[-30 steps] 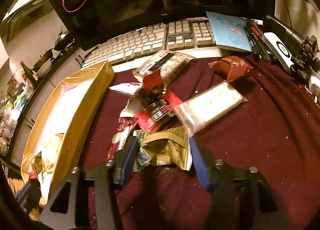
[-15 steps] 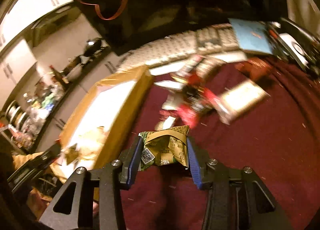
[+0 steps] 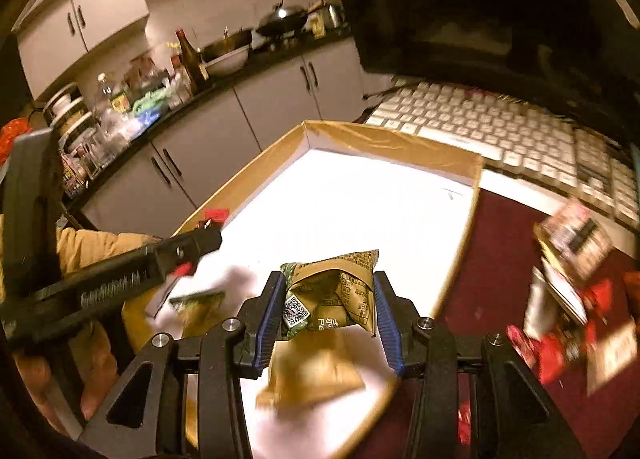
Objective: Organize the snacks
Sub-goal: 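Carry both snacks over the white tray and open both tools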
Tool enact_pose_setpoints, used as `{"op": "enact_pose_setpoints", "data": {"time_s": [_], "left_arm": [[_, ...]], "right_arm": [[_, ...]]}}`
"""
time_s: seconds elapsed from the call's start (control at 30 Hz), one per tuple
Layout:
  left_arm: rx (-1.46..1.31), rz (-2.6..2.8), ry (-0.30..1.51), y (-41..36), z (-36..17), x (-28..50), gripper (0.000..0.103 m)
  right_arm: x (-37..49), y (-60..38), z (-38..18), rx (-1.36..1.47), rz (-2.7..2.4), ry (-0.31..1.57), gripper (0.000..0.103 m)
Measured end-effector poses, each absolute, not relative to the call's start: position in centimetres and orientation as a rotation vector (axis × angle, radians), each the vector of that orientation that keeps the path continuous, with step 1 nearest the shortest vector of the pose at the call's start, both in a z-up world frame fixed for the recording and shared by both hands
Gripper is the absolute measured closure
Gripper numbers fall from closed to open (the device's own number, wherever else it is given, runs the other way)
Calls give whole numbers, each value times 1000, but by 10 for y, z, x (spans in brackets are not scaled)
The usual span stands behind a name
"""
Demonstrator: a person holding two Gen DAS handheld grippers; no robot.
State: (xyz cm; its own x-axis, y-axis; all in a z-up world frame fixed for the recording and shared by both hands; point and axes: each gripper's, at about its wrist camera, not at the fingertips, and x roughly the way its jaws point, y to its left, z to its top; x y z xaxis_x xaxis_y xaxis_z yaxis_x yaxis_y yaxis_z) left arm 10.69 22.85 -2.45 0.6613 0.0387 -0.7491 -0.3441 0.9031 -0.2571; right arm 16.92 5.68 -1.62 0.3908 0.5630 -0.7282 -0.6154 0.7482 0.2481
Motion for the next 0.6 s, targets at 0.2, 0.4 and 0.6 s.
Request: {"op": "enact_pose_setpoints", "data": {"time_s": [0.2,0.4,0.6], "left_arm": [[-361,226,934,226,-43,129,76],[-393,230,973,235,-54,133,67],[-353,230,780,213,-22,92,42]], "right_arm": [[190,76,-38,-159,701,950,58],[189,78,-46,-188,712,940,50],[171,15,-13,114,742,731,18]]}}
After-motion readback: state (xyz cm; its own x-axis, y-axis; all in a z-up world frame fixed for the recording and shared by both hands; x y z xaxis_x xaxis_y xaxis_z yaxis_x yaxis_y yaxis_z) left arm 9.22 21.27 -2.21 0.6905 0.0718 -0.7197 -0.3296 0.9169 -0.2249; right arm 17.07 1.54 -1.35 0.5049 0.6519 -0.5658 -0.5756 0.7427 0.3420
